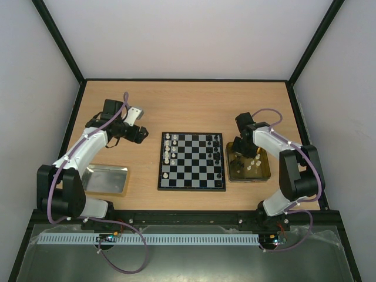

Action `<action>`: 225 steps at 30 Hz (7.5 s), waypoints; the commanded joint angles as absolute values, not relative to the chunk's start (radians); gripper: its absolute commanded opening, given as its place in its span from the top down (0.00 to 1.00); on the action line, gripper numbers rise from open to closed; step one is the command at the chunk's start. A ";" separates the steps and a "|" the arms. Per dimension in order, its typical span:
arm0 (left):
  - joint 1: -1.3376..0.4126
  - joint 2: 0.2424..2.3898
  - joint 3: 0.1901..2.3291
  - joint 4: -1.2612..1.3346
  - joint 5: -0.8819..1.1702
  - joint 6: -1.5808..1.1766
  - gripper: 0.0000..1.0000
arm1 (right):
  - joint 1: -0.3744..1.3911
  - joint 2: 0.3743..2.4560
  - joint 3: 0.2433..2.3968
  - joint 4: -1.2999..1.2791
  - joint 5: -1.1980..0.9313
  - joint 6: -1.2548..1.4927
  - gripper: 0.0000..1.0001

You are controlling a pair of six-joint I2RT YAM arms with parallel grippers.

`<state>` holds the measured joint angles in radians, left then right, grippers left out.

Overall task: Set up the chess pieces on the board
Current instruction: Pick up the chess piece from the storage box, then place the chess piece on the chessboard, then pick up the chess piece from the storage box.

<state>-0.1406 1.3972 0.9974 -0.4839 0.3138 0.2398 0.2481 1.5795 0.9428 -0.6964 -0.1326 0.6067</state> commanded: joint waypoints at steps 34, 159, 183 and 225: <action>-0.137 1.387 0.988 -0.488 0.321 0.249 0.13 | 0.244 1.577 0.946 -0.722 -0.093 0.621 0.98; -0.133 1.385 0.986 -0.483 0.316 0.247 0.13 | 0.725 1.588 1.012 -0.786 -0.182 0.746 0.87; -0.133 1.383 0.985 -0.486 0.316 0.246 0.13 | 0.690 1.515 1.120 -0.893 -0.119 0.727 0.84; -0.133 1.393 0.993 -0.489 0.317 0.250 0.13 | 0.290 1.488 0.895 -0.783 -0.137 0.594 0.85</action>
